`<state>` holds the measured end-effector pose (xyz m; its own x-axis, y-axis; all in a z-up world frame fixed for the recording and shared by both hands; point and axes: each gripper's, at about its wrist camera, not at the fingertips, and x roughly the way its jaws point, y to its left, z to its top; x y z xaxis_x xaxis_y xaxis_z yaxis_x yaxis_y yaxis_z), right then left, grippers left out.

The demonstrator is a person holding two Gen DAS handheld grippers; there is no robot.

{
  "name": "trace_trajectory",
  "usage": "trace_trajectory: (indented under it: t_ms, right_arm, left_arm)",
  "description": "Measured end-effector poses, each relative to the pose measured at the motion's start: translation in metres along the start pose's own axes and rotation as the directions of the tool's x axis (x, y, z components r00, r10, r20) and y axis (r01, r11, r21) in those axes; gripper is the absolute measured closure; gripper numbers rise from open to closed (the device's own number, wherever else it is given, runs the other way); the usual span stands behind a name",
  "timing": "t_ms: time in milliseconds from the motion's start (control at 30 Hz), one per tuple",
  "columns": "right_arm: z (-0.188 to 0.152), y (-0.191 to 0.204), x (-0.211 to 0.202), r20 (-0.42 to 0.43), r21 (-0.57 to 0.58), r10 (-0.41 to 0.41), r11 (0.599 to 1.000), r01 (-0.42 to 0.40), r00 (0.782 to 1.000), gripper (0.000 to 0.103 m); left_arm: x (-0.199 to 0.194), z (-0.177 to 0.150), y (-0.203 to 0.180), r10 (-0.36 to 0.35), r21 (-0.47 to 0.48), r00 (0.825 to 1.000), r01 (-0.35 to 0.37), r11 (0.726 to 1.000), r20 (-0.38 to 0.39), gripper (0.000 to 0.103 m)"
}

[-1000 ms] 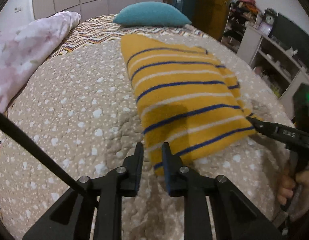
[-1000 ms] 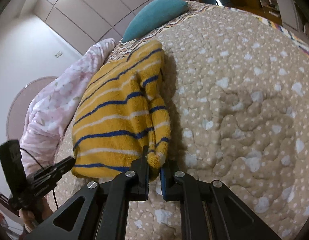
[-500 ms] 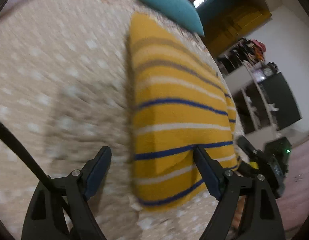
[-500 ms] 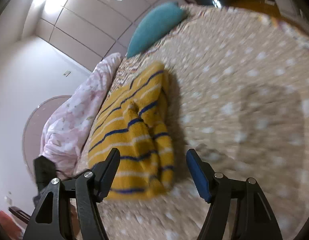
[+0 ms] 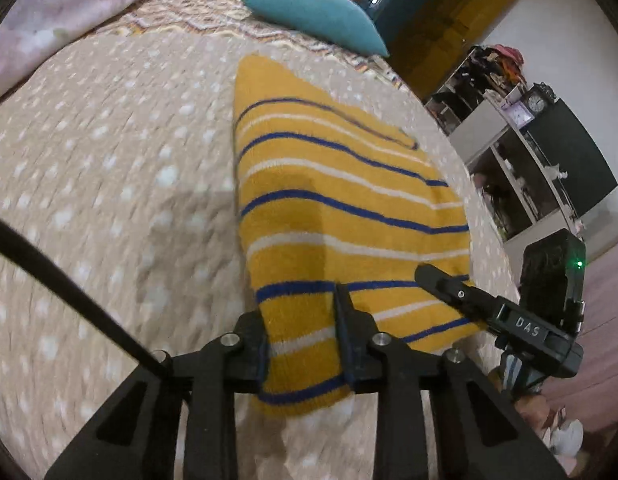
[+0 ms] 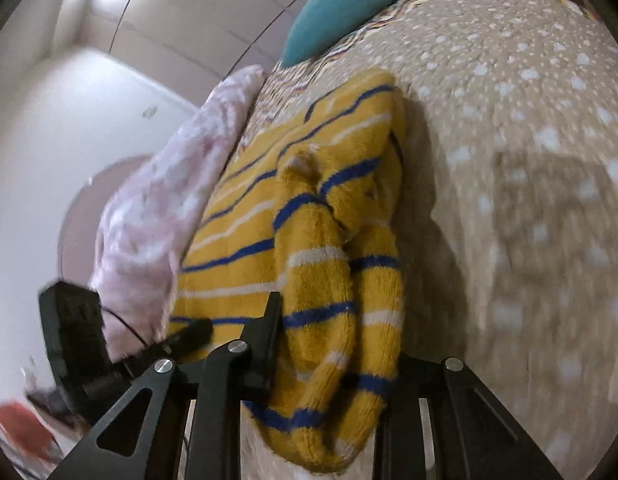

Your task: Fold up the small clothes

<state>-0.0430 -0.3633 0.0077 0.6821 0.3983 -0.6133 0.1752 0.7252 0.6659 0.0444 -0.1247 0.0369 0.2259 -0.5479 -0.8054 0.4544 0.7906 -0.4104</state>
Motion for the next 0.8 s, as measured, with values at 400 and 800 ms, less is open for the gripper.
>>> trace_trajectory:
  t_ms: [400, 800]
  right_arm:
    - [0.004, 0.056, -0.073, 0.206, -0.143, -0.197, 0.963, 0.229, 0.959, 0.067]
    - [0.064, 0.031, 0.003, 0.088, -0.071, -0.364, 0.926, 0.371, 0.927, 0.089]
  left_arm:
    - [-0.030, -0.074, 0.024, 0.276, 0.105, 0.902, -0.327, 0.939, 0.333, 0.030]
    - [-0.039, -0.076, 0.074, 0.119, -0.082, 0.952, -0.099, 0.992, 0.284, 0.030]
